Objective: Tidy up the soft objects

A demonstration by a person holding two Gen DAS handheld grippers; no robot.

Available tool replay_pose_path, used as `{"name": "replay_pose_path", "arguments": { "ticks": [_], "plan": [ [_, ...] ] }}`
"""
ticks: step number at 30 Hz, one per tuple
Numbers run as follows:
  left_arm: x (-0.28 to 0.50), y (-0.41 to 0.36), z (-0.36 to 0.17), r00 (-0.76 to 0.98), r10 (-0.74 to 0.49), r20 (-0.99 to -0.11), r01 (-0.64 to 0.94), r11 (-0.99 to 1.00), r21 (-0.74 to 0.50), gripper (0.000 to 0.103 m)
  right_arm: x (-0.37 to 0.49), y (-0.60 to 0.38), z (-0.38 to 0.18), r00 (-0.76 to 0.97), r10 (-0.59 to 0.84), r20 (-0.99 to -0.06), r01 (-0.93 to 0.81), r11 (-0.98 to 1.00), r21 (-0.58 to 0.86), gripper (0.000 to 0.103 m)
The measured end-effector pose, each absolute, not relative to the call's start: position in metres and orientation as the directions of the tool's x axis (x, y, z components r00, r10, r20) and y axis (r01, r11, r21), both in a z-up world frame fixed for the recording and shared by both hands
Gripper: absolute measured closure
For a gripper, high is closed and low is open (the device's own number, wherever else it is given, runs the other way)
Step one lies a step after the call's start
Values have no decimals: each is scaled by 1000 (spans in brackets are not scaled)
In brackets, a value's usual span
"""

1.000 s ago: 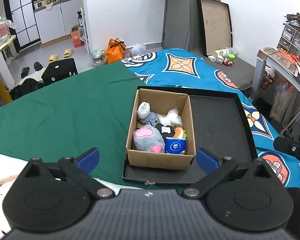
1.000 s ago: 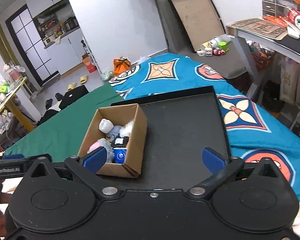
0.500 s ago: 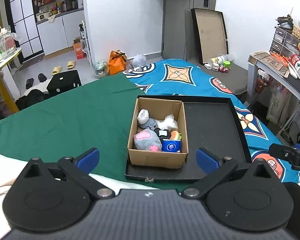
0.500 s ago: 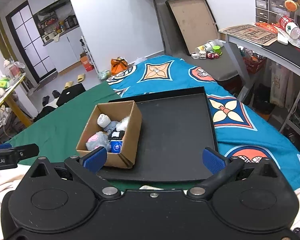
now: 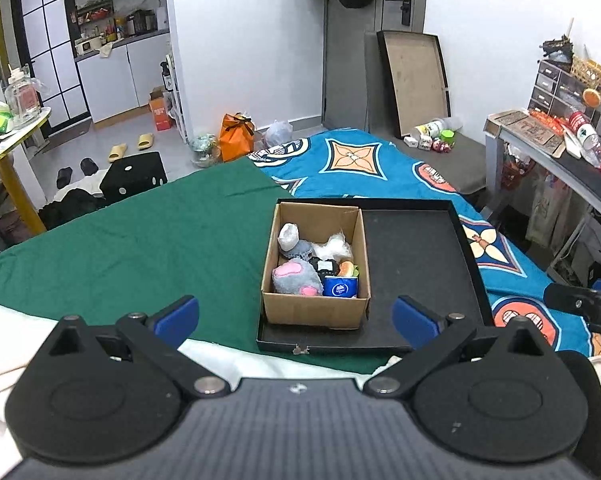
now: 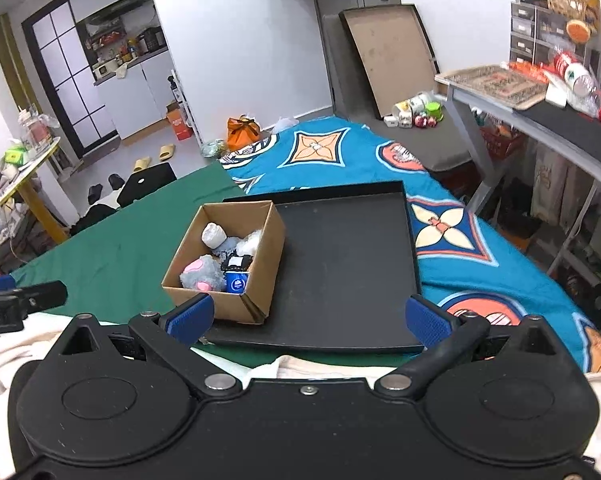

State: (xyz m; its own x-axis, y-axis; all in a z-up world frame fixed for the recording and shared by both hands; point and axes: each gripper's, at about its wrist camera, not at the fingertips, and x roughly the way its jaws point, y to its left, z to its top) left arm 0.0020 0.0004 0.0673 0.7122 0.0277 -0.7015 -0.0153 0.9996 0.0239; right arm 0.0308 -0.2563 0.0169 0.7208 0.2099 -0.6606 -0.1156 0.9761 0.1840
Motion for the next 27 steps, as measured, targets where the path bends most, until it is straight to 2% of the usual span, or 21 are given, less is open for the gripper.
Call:
{"name": "replay_pose_path", "arguments": {
  "ticks": [27],
  "plan": [
    [-46, -7, 90, 760, -10, -650, 25, 1000, 14, 0, -6, -263, 26, 740, 200, -642, -101, 977, 187, 0]
  ]
}}
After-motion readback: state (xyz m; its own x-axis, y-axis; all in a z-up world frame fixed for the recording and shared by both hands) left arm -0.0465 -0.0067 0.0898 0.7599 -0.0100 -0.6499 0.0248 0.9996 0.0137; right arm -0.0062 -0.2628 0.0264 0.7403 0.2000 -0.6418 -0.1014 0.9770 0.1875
